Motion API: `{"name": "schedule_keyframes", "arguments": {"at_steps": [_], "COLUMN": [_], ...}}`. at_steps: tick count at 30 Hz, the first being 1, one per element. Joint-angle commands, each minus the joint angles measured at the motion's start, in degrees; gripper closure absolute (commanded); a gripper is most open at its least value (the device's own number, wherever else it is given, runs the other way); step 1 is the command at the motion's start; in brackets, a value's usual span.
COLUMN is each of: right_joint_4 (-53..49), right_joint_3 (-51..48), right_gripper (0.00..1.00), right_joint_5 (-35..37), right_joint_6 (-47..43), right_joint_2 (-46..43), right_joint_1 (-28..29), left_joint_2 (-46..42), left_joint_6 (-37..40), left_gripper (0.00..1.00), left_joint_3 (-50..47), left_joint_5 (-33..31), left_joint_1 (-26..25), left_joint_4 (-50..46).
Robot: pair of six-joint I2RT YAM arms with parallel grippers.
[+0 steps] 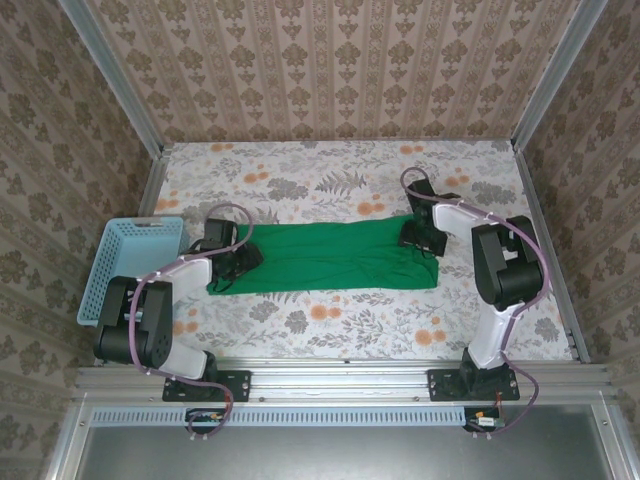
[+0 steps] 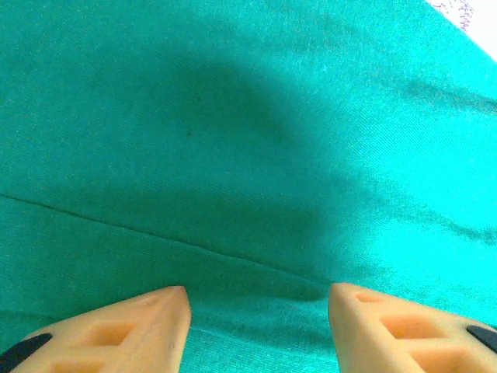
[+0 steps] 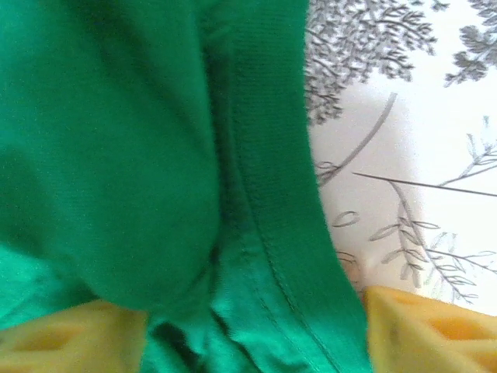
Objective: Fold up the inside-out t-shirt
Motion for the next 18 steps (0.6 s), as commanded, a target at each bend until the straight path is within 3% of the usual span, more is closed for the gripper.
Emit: {"name": "schedule_keyframes", "arguments": {"at_steps": [1, 14, 18], "right_joint_4": [-1.74, 0.19, 2.89], "right_joint_3": [1.74, -0.55, -5.31], "right_gripper": [0.38, 0.97, 1.00], "right_joint_5": [0.71, -0.28, -3.75], "right_joint_6": [0.41, -1.45, -1.92], "right_joint_2": [2.58, -0.03, -6.98], "right_joint_1": [1.38, -0.05, -5.47], "left_joint_2": [-0.21, -1.40, -1.92], "left_joint_6": [1.33, 1.21, 0.40], "left_gripper": [0.47, 0.48, 0.47], "left_joint_3": [-1.90, -2.84, -3.99], "left_joint_5": [-0.85, -0.45, 1.15], "left_joint_1": [0.76, 0.81, -1.49], "left_joint_4": [-3.31, -3.48, -2.44]}}
